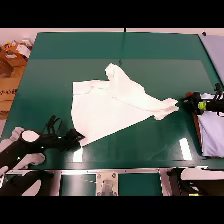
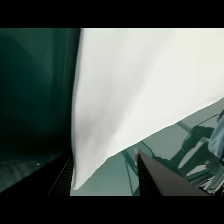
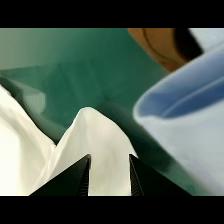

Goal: Fold the shirts.

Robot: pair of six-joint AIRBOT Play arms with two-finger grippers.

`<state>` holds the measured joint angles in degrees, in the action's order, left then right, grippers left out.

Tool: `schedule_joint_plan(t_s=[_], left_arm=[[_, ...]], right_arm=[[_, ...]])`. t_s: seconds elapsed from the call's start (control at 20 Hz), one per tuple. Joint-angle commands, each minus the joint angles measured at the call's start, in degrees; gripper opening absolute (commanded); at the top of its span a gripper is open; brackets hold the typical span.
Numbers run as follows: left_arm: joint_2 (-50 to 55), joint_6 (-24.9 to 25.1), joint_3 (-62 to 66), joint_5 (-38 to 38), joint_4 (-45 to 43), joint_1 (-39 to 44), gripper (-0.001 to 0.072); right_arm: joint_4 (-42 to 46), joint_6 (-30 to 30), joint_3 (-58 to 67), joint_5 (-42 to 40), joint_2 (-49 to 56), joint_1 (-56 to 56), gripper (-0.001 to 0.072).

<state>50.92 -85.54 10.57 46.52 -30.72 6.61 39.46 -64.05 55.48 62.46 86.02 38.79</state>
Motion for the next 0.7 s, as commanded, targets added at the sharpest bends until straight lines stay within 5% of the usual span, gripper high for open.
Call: schedule_joint_plan(t_s=[0.0, 0.05, 0.1, 0.15, 0.25, 0.45, 0.65], left_arm=[[0.1, 6.8, -3.9, -1.8, 10.2, 0.0, 0.0464], [0.1, 9.0, -4.3, -1.4, 12.3, 0.0, 0.0456], [0.1, 11.7, -4.2, -1.0, 14.1, 0.0, 0.0164], [0.1, 15.2, -4.0, -0.9, 15.8, 0.0, 0.0024], [0.1, 16.6, -1.7, -0.8, 12.6, -0.9, 0.0022], [0.1, 10.4, 10.9, 10.5, -16.5, -19.6, 0.0022], [0.6, 16.0, 22.2, 12.6, -26.0, -35.3, 0.0023]], right_arm=[[0.0, 0.0, 0.0, -0.3, 0.0, -1.0, 0.0291], [0.0, 0.0, 0.0, -0.3, 0.0, -1.0, 0.0291], [0.0, 0.0, 0.0, -0.2, 0.0, -1.0, 0.0291], [0.0, 0.0, 0.0, 0.0, 0.0, -1.0, 0.0290], [0.0, 0.0, 0.0, 1.4, 0.0, -1.0, 0.0219], [0.2, 0.0, 0.0, 5.7, 0.0, -0.6, 0.0189], [0.2, 0.6, -5.3, 8.1, -1.4, -1.4, 0.0160]])
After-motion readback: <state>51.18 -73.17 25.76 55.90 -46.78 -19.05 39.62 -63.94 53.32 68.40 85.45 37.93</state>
